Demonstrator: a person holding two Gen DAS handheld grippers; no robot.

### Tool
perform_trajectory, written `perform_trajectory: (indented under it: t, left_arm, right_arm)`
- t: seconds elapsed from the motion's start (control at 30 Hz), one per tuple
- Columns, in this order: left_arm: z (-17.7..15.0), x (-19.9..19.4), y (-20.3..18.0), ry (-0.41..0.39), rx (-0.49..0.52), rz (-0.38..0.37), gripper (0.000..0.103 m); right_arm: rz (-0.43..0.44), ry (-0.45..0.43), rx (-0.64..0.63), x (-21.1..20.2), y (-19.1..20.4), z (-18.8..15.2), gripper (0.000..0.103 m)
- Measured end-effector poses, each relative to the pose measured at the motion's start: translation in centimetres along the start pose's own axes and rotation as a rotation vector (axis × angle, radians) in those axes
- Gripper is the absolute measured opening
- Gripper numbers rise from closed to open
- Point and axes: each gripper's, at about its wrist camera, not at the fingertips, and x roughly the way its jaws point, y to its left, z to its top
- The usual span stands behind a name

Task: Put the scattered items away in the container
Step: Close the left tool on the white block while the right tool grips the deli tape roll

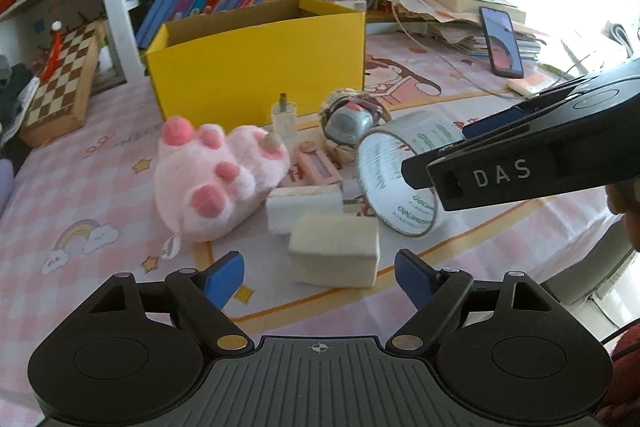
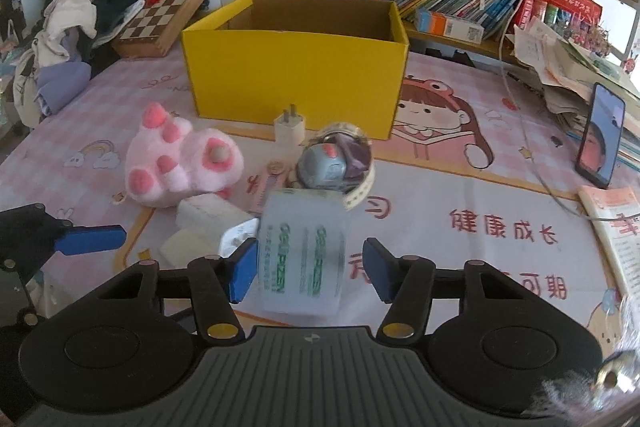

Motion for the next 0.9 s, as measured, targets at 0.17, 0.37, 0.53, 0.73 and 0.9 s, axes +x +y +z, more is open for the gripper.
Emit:
perform_trajectory:
  t: [0.17, 0.37, 0.53, 0.73, 0.9]
  left_arm:
    - [0.4, 1.3, -0.6, 0.01, 0.018, -0.01, 0.08]
    - [0.5, 2.1, -0.9, 0.023, 0.028, -0.023, 0.074]
    - [0.5, 2.4, -0.9, 0.028, 0.024, -0.02, 0.07]
    - [0.6, 2.6, -0.8, 0.034, 0.008, -0.015, 0.066]
    - [0.5, 2.8, -0.8, 0.037, 0.002, -0.018, 0.064]
  right_arm:
    - [-0.007, 0.02, 0.012, 0.3, -1.1, -0.1, 0.048]
    - [0.024, 0.015, -0.017, 0.2, -1.3, -0.2, 0.05]
    - [0.042, 0.014, -0.046, 0.5, -1.1, 0.0, 0.061]
    - [0.047, 0.007, -0.069, 0.8, -1.0, 0.6, 0.072]
    - [0.075, 0.023, -0.091, 0.5, -0.8, 0.6, 0.061]
